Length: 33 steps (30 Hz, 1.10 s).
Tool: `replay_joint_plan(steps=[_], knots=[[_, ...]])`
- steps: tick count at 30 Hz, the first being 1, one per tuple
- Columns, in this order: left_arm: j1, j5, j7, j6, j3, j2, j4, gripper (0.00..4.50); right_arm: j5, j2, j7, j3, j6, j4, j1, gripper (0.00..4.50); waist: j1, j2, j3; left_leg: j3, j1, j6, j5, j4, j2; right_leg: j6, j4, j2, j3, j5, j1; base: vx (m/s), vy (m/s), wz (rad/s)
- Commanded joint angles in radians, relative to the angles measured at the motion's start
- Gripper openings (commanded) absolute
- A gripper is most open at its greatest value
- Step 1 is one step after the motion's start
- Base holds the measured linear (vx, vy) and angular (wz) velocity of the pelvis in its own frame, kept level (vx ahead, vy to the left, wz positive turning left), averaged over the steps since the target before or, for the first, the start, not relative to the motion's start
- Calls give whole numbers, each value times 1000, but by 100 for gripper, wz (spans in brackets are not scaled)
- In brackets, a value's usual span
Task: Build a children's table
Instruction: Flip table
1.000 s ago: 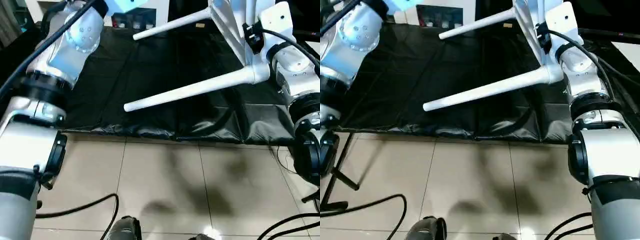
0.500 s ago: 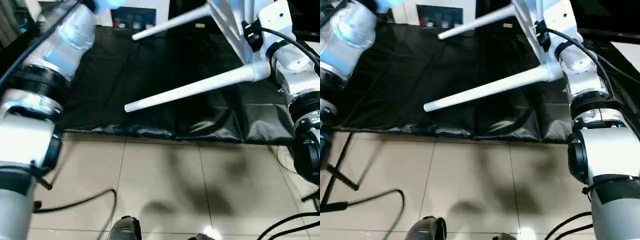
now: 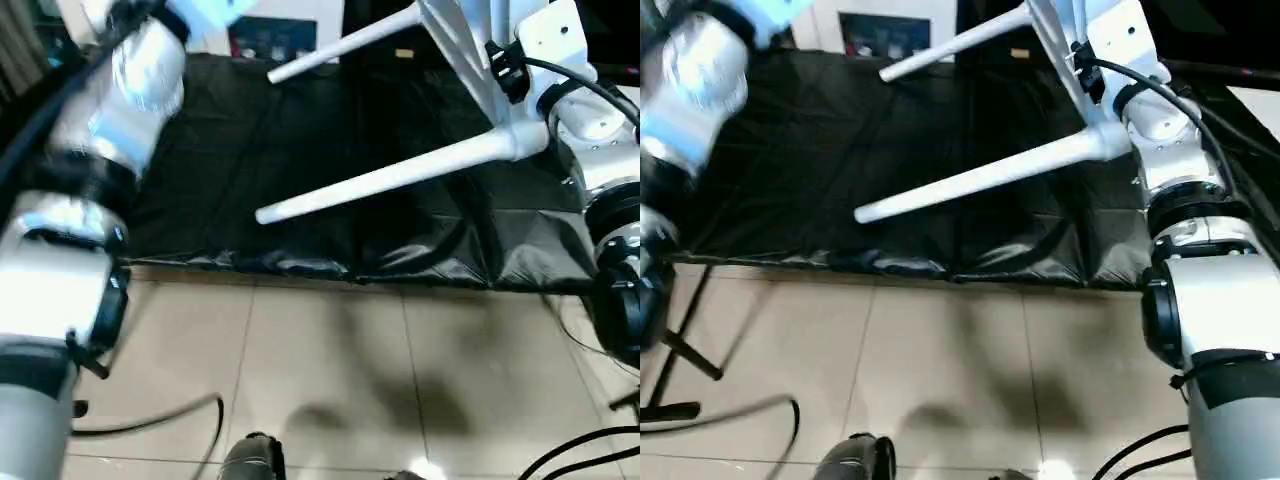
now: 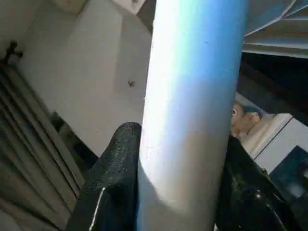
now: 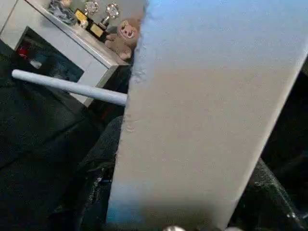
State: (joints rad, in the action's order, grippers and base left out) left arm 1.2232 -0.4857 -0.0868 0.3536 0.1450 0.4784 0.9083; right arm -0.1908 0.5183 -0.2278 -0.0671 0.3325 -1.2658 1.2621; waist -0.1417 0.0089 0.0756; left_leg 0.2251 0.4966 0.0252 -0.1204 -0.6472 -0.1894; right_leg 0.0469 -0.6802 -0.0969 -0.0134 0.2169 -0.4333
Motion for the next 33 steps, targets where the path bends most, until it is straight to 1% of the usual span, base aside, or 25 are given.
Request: replay_joint_plan(steps=[1,2,3,4,5,6,7,8,9,10,11,12,13,14,16,17,18,20,22,24,27,29,31,32,33], knots=[[-56,100,58,46,-6,-72,14,171,-77,19,-49,-67,32,34,55,196,11,-19,-96,-33,-88,-38,-368,68,-33,-221,89,-31,5,159,12,0,0,0],[-93,145,58,39,-41,-95,21,171,-89,32,-47,-72,30,28,93,196,13,-23,-94,-33,-91,-50,-400,68,-33,-211,92,-33,6,206,8,0,0,0],[-118,173,54,32,-65,-112,26,171,-101,45,-37,-77,27,22,132,196,15,-33,-91,-33,-89,-56,-419,70,-32,-199,96,-33,5,249,8,0,0,0],[-137,199,53,27,-87,-126,30,171,-106,50,-32,-79,25,19,150,196,14,-30,-92,-34,-92,-59,-428,68,-32,-197,96,-36,5,266,5,0,0,0],[-155,217,52,18,-102,-139,36,171,-106,55,-31,-77,23,15,172,196,16,-36,-89,-33,-94,-59,-451,65,-31,-186,101,-38,5,309,0,0,0,0],[-174,237,50,11,-118,-154,40,171,-101,58,-35,-73,21,12,193,196,19,-37,-85,-36,-98,-65,-494,65,-29,-167,108,-41,4,375,-7,0,0,0],[-191,256,49,4,-134,-168,37,171,-97,60,-42,-69,19,10,210,196,23,-39,-84,-38,-96,-67,-512,68,-28,-157,110,-40,4,398,-8,0,0,0],[-224,252,51,-8,-127,-183,29,171,-98,61,-44,-68,13,4,250,196,24,-38,-86,-42,-96,-76,-532,73,-31,-144,110,-38,3,400,-9,0,0,0],[-236,255,53,-12,-127,-189,19,171,-99,60,-48,-68,10,1,266,196,30,-35,-85,-47,-91,-92,-558,83,-33,-130,106,-35,1,391,-11,0,0,0],[-243,256,54,-15,-127,-194,11,170,-99,60,-51,-67,9,-1,275,196,31,-31,-88,-51,-93,-106,-579,86,-34,-126,103,-35,0,383,-12,0,0,0],[-245,255,57,-19,-124,-196,4,166,-96,57,-61,-66,8,-2,280,196,41,-34,-88,-55,-96,-136,-640,93,-36,-118,102,-31,-1,376,-19,0,0,0],[-246,253,61,-22,-123,-197,-2,164,-95,55,-67,-67,8,-5,284,196,48,-30,-88,-62,-103,-169,-709,100,-37,-115,101,-30,-4,369,-25,0,0,0],[-246,252,62,-23,-124,-198,-3,163,-96,54,-69,-68,9,-6,284,249,55,-34,-87,-66,-107,-193,-762,106,-38,-114,100,-27,-7,358,-27,0,0,0],[-241,250,70,-30,-130,-201,-13,163,-102,43,-81,-72,10,-15,285,249,56,-38,-88,-66,-110,-200,-778,108,-38,-115,100,-27,-9,351,-27,0,0,0],[-233,251,74,-35,-135,-203,-11,161,-105,33,-90,-71,11,-21,280,266,57,-46,-91,-63,-117,-203,-780,110,-36,-124,102,-30,-10,313,-26,-25,56,-5],[-233,251,74,-35,-135,-203,-11,161,-105,33,-90,-71,11,-21,280,266,57,-49,-90,-61,-116,-197,-774,109,-34,-126,104,-32,-8,311,-26,-27,60,-5],[-232,255,74,-39,-134,-203,-13,160,-107,29,-93,-71,12,-25,277,287,56,-47,-91,-61,-116,-190,-766,109,-34,-129,106,-36,-8,307,-25,-29,52,-4],[-230,256,73,-47,-131,-202,-17,160,-109,25,-93,-71,13,-28,267,299,60,-39,-90,-63,-112,-197,-769,118,-34,-128,104,-32,-11,287,-20,0,0,0],[-231,257,74,-54,-128,-203,-21,159,-109,22,-91,-69,15,-29,259,315,62,-41,-89,-60,-114,-205,-798,120,-33,-128,107,-30,-14,304,-24,0,0,0],[-235,257,71,-68,-126,-205,-26,159,-111,21,-93,-69,25,-28,252,333,65,-42,-86,-57,-124,-203,-841,113,-32,-126,118,-34,-14,365,-33,0,0,0],[-240,252,62,-93,-127,-209,-25,159,-98,17,-118,-59,66,-25,240,351,70,-42,-84,-58,-123,-203,-866,113,-31,-122,120,-34,-19,404,-33,0,0,0],[-243,250,58,-102,-127,-210,-25,159,-88,14,-137,-52,103,-21,232,354,74,-38,-81,-53,-119,-208,-909,124,-33,-124,116,-23,-33,427,-31,-51,3,-5],[-247,246,54,-120,-125,-209,-25,159,-78,11,-124,-42,151,-14,222,354,67,-30,-77,-24,-93,-219,-950,172,-39,-149,72,7,-61,407,-12,-67,-11,-2],[-249,243,47,-127,-126,-209,-27,159,-77,10,-112,-39,175,-10,217,354,42,-28,-84,19,-35,-228,-958,242,-43,-174,-68,34,-88,284,55,-76,-13,0],[-250,242,43,-131,-126,-208,-29,159,-77,10,-103,-39,187,-8,214,354,3,-43,-91,88,-40,-254,-824,260,-23,-192,-82,36,-82,251,40,-94,-38,19]])
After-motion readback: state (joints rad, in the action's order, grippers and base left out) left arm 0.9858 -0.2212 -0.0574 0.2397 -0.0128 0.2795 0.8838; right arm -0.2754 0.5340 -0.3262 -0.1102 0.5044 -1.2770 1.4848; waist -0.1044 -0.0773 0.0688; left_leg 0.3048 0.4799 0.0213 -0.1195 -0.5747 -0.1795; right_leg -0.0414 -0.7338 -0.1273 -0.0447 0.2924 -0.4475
